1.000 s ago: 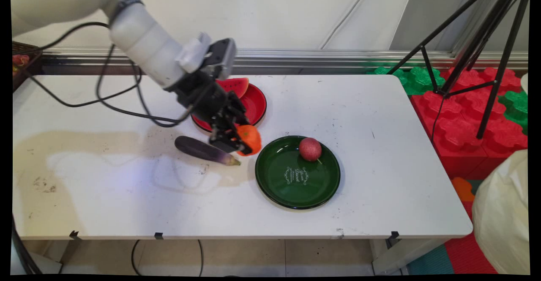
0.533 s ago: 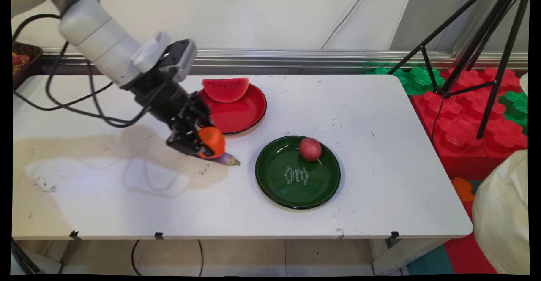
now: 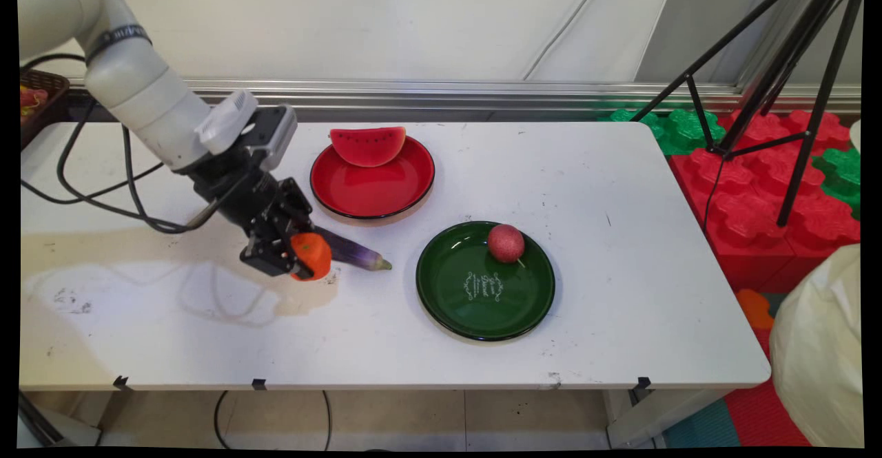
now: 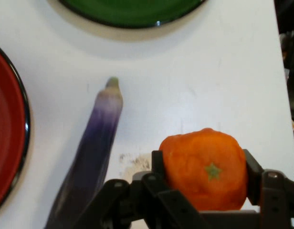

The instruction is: Place the picked object on the table

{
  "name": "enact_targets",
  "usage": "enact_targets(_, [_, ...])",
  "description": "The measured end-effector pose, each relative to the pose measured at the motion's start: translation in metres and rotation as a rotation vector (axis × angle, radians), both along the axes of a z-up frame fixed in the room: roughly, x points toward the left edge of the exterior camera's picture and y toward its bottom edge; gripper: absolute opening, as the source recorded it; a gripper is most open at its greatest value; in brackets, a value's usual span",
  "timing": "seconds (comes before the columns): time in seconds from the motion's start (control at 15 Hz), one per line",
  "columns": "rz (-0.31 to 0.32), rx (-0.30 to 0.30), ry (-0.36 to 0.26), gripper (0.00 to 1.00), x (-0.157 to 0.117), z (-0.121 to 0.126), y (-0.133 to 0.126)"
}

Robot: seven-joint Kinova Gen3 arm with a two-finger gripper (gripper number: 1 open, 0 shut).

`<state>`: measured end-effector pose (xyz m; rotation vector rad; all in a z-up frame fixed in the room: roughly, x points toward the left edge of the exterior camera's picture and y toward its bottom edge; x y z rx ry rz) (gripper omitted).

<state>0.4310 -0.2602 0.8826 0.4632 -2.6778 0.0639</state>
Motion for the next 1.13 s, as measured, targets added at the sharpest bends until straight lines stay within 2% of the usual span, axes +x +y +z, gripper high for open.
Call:
enact_targets(0.4, [0.007, 0.037, -0.040, 0.00, 0.010, -0.034, -0.003])
enact_targets(0.87, [0.002, 0.049, -0.054, 0.00, 0.015, -0.063, -0.007])
enact_targets(0.93, [0.000, 0.049, -0.057, 1.00, 0.016, -0.067, -0.008])
enact_targets(1.13, [-0.006, 0.046, -0.058, 1.00, 0.020, -0.072, -0.008])
